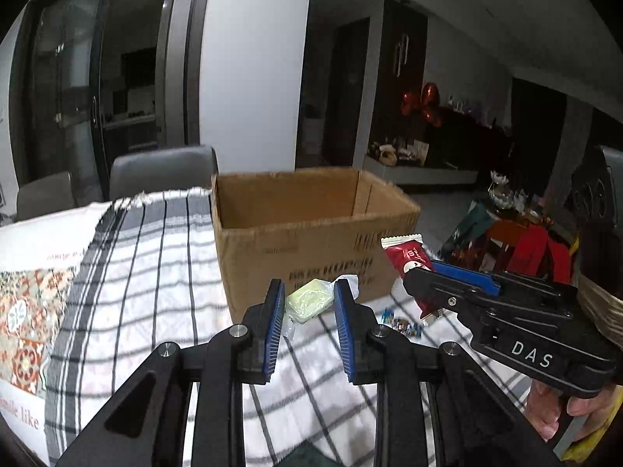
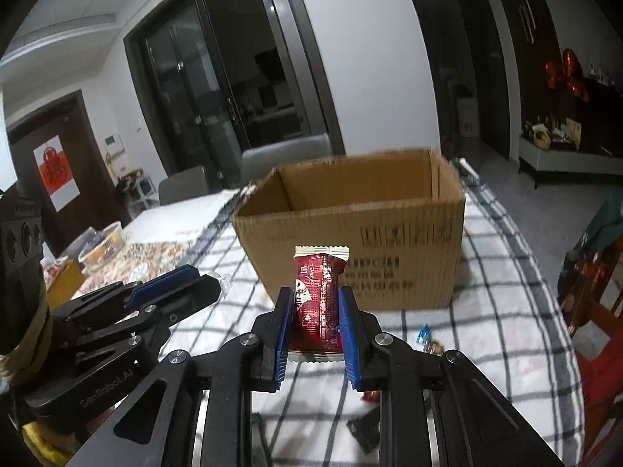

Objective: Organize snacks
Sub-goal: 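Carry both snacks into the cardboard box and open both tools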

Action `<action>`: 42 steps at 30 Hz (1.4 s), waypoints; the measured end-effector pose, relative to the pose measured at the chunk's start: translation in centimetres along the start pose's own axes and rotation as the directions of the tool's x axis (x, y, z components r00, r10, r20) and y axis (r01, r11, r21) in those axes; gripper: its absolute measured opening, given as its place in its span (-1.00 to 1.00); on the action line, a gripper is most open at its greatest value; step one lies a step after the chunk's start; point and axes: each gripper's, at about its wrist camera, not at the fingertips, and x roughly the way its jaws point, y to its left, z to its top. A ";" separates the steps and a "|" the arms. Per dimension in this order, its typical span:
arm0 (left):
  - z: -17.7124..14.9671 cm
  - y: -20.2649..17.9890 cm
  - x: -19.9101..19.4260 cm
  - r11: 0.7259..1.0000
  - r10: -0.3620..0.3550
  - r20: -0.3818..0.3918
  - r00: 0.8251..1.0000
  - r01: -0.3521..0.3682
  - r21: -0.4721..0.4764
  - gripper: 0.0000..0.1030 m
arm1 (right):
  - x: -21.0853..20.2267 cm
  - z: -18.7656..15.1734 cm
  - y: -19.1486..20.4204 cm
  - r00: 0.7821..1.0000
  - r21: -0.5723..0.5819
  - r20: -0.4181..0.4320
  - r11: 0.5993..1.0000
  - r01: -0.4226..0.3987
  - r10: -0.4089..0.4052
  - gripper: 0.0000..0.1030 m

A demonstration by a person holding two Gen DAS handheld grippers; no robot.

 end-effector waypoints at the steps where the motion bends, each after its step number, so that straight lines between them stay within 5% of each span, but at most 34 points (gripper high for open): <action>1: 0.4 -0.1 0.0 1.000 0.000 0.007 1.000 0.000 0.003 -0.49 | -0.2 0.4 0.0 1.000 0.000 0.010 1.000 -0.002 0.002 -0.53; 21: 7.1 -0.4 2.1 0.999 0.005 0.102 0.995 -0.009 0.040 -0.49 | -0.3 7.1 -1.5 0.991 -0.055 0.132 0.998 0.024 -0.016 -0.53; 39: 11.2 -0.3 8.3 0.996 0.043 0.068 0.997 -0.048 0.071 -0.49 | 4.5 11.9 -4.7 0.995 -0.091 0.084 0.994 0.062 -0.054 -0.52; 40: 11.5 -0.4 8.6 0.996 0.047 0.066 0.997 -0.052 0.075 -0.48 | 4.8 12.0 -4.9 0.996 -0.090 0.077 0.994 0.062 -0.055 -0.51; 42: 12.0 -0.4 9.0 0.994 0.064 0.054 0.996 -0.068 0.081 -0.03 | 5.2 12.1 -5.1 0.995 -0.092 0.067 0.993 0.078 -0.072 -0.41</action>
